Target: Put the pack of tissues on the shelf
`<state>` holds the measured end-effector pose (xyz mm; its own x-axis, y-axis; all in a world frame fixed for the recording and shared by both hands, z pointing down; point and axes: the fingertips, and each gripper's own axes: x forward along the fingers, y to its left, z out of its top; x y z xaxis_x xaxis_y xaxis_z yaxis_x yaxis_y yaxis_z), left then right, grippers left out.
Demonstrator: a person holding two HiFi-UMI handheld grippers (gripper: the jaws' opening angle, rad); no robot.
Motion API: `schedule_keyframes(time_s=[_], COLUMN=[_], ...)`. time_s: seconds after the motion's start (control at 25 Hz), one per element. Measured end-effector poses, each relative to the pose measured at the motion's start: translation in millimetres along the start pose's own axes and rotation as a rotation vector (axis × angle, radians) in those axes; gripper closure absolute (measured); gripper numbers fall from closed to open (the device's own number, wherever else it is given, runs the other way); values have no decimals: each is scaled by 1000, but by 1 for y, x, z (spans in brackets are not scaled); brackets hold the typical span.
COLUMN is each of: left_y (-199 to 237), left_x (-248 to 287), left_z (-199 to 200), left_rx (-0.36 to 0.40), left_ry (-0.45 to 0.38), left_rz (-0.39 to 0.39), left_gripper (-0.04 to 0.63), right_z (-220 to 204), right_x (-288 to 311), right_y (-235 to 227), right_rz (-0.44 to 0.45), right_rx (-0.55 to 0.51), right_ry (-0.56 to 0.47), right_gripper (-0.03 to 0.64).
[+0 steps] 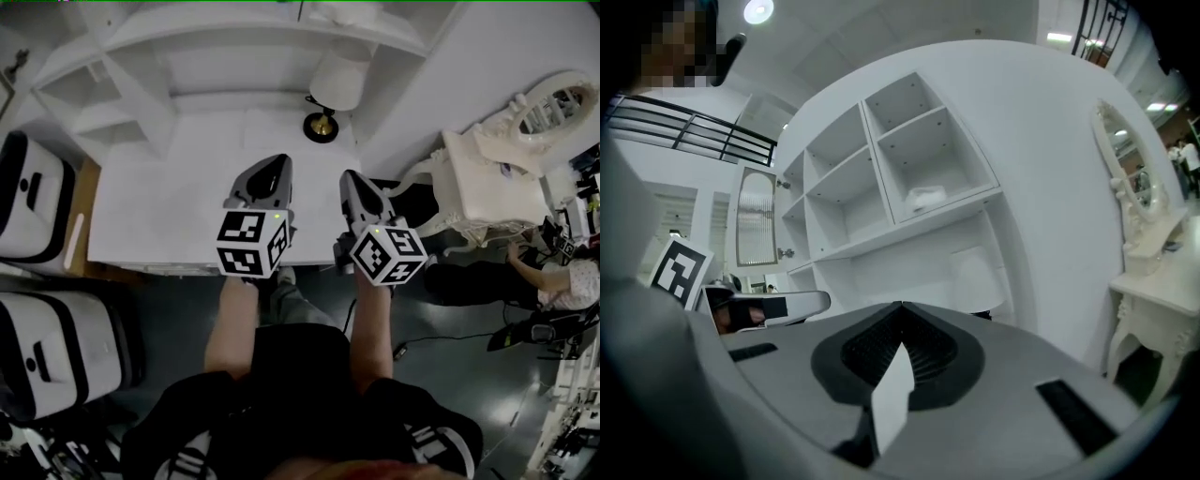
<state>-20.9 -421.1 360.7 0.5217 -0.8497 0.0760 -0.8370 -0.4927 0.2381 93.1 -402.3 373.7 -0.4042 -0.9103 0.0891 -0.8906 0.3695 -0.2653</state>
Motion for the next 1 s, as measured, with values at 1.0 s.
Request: schedule_keyframes(time_s=[1.0], left_y=[8], left_x=[120], left_z=[64], left_rx=[90], left_ry=[-77], left_rz=[-25], left_gripper=[584], right_z=[119], right_x=[95], right_y=[-27], right_rz=[184], right_rx=[-113], right_ry=[-230], right_gripper=[597])
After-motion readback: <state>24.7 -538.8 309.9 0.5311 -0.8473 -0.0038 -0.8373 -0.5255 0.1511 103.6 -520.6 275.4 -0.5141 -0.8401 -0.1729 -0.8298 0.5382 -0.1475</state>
